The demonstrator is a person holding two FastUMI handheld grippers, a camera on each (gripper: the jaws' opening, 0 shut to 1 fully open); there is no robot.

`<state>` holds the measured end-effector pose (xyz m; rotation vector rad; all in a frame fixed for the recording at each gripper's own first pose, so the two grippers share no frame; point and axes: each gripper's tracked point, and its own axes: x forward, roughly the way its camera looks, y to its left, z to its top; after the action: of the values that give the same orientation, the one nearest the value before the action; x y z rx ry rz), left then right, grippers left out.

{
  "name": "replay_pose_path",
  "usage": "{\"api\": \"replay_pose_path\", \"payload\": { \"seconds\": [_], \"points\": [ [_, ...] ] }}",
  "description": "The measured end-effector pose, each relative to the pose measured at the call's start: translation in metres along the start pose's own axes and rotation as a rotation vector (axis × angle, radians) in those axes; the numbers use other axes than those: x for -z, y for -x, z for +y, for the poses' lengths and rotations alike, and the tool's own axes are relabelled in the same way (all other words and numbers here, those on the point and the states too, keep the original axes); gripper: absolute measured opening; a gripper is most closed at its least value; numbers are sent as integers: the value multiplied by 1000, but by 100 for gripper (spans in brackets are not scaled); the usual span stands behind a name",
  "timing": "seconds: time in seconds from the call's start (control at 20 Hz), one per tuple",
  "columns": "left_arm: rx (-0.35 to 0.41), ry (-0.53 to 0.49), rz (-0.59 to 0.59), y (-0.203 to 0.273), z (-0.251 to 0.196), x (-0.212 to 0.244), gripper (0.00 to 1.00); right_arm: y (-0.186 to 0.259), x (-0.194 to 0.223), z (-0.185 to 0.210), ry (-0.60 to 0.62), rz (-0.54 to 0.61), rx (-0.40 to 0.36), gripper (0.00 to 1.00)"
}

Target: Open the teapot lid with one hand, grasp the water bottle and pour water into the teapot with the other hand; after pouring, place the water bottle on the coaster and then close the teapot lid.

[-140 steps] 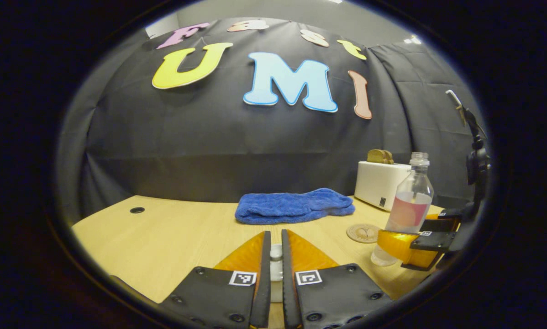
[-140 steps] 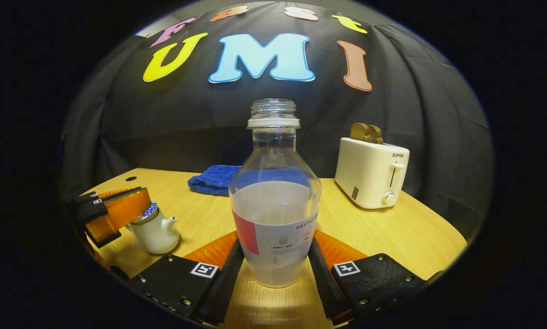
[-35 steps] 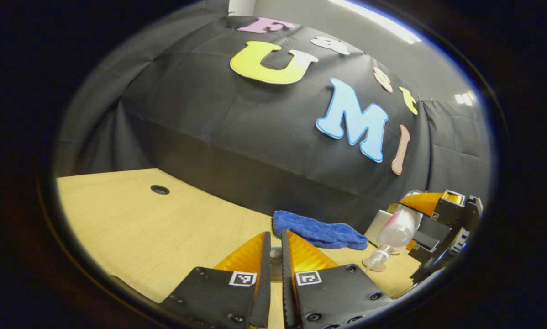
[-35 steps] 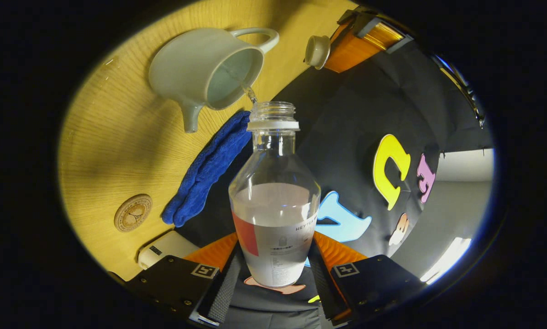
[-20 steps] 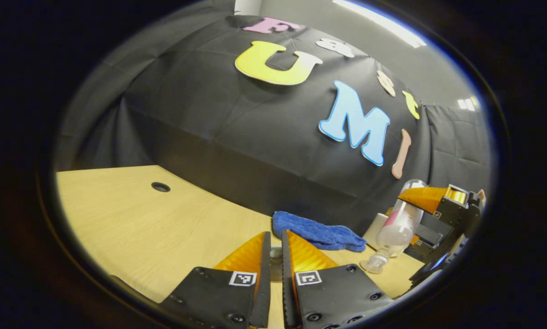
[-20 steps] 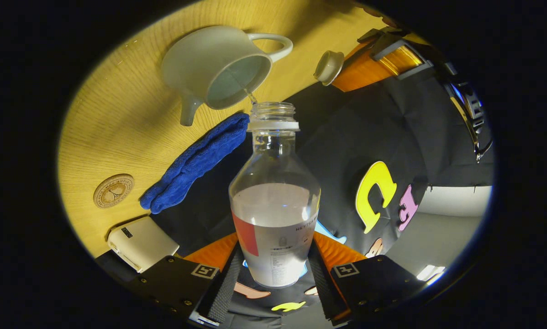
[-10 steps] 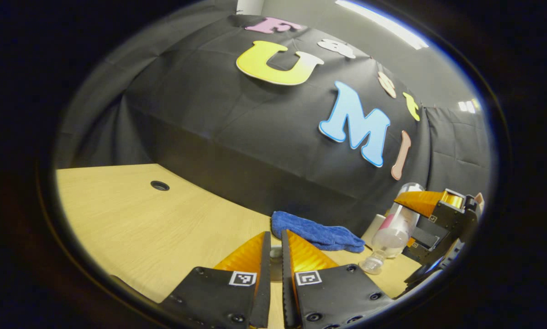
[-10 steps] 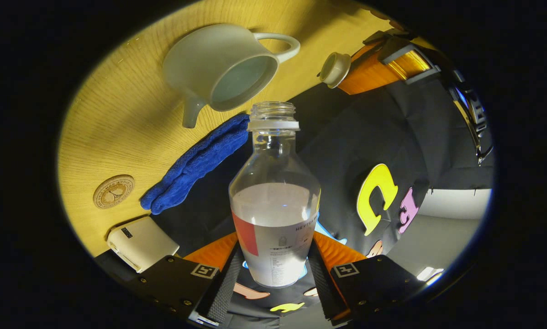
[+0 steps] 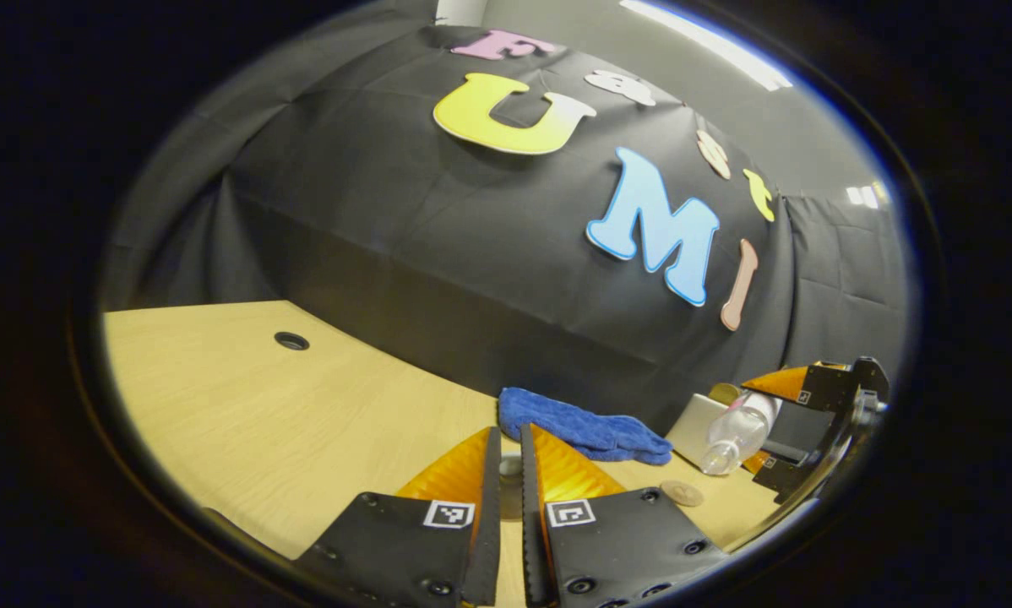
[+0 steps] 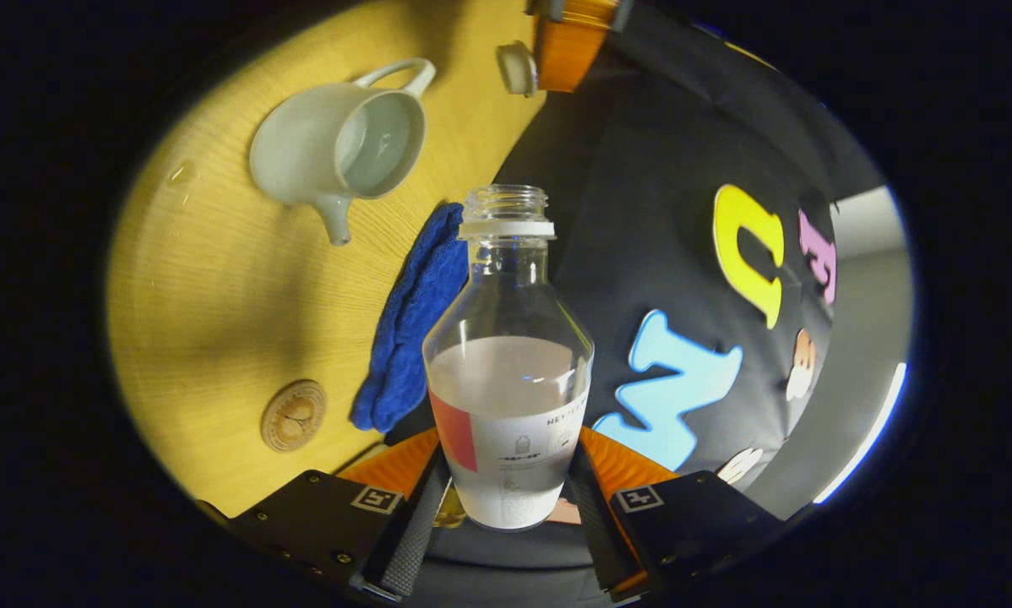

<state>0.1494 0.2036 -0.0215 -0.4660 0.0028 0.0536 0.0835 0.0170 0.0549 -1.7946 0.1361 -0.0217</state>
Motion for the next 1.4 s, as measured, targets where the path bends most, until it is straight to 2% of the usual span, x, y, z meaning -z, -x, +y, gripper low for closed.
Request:
{"api": "replay_pose_path", "payload": {
  "seconds": [0.05, 0.1, 0.15, 0.3, 0.35, 0.5, 0.55, 0.65, 0.7, 0.85, 1.1, 1.3, 1.4],
  "points": [
    [0, -3, 1, 0, -2, 0, 21, 4, 7, 6, -78, 6, -31, 77],
    [3, -7, 2, 0, -3, 0, 14, -1, 14, 1, -154, 13, -54, 77],
    [7, -10, 2, 1, -5, 0, 17, -8, 19, -4, -212, 22, -70, 76],
    [19, -23, 2, -1, -9, 2, 17, -19, 31, 9, -407, 39, -142, 76],
    [24, -28, 5, -1, -11, 3, 21, -22, 37, 13, -468, 50, -156, 77],
    [29, -50, 5, 0, -15, 2, 21, -26, 57, 23, -602, 85, -174, 77],
    [31, -59, 4, 0, -15, 2, 18, -30, 62, 24, -635, 93, -181, 77],
    [37, -73, 10, -2, -18, 5, 21, -35, 70, 31, -714, 108, -199, 77],
    [39, -83, 11, -3, -20, 4, 17, -41, 73, 34, -774, 104, -220, 77],
    [47, -93, 13, -2, -21, 4, 20, -50, 71, 42, -992, 86, -273, 77],
    [57, -94, 15, -3, -23, 5, 21, -56, 79, 43, -1211, 91, -281, 77],
    [61, -88, 9, -3, -23, 3, 21, -61, 72, 53, -1458, 76, -351, 77],
    [63, -91, 15, -3, -24, 4, 14, -71, 70, 54, -1573, 75, -378, 77]
  ]
}}
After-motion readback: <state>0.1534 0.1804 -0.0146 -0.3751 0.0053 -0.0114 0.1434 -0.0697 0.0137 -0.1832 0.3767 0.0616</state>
